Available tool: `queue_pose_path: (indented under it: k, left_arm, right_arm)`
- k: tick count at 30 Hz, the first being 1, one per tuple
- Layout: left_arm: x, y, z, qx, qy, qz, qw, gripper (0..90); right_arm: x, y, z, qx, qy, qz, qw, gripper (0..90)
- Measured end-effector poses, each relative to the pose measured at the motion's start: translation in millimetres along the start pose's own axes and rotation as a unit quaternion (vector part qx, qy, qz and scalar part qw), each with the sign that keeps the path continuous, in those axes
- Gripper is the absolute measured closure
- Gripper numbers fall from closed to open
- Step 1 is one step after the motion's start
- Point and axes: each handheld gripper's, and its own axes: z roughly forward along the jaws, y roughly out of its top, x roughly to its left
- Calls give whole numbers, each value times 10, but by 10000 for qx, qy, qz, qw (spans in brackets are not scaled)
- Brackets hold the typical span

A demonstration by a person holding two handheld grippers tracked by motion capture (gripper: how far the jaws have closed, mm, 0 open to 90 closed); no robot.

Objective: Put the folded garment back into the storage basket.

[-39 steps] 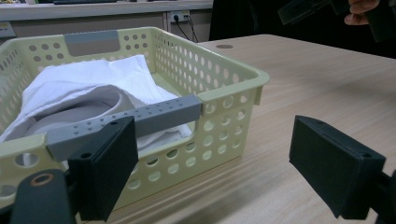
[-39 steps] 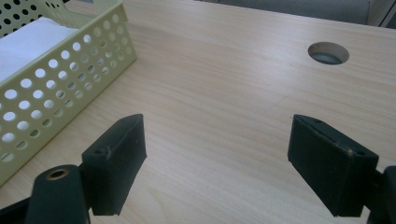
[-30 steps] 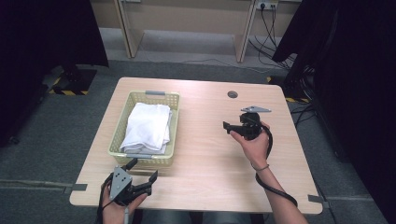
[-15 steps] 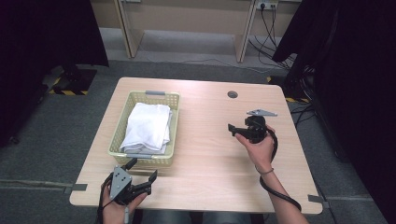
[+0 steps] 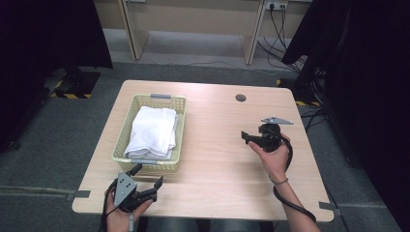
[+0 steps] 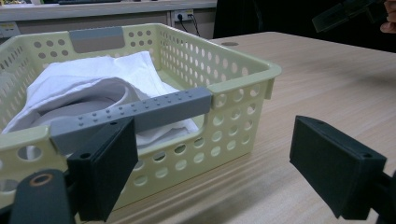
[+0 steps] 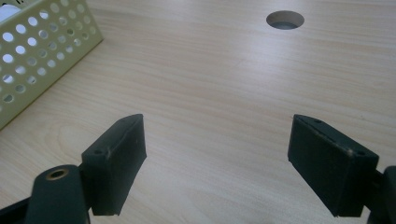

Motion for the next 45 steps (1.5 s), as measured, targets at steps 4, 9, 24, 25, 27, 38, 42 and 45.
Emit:
queue_pose_path:
  k: [4,9,24,25,27,38,42,45]
  left_arm:
    - [-3,1,2,16,0,16,10000,146]
    - [-1,0,1,2,-2,-8,10000,145]
    - [3,0,-1,8,-2,-34,10000,143]
    - [3,1,0,8,-1,-32,10000,143]
    - [3,1,0,9,-1,-31,10000,142]
    - [2,1,1,8,1,-39,10000,141]
    - [2,1,2,13,1,-35,10000,141]
    - [1,1,2,13,1,-35,10000,140]
  right_arm:
    - [-30,-31,-13,11,-22,6,10000,197]
    - [-47,-56,-37,0,-43,10,10000,197]
    - [-87,-136,-96,-5,-105,11,9999,197]
    - [-95,-143,-102,-5,-109,12,9999,197]
    - [-107,-152,-110,-5,-121,19,9999,197]
    - [-154,-219,-166,-14,-170,26,9999,196]
    - [-163,-248,-185,-2,-181,53,9998,196]
    - [-162,-273,-202,-5,-187,43,9998,195]
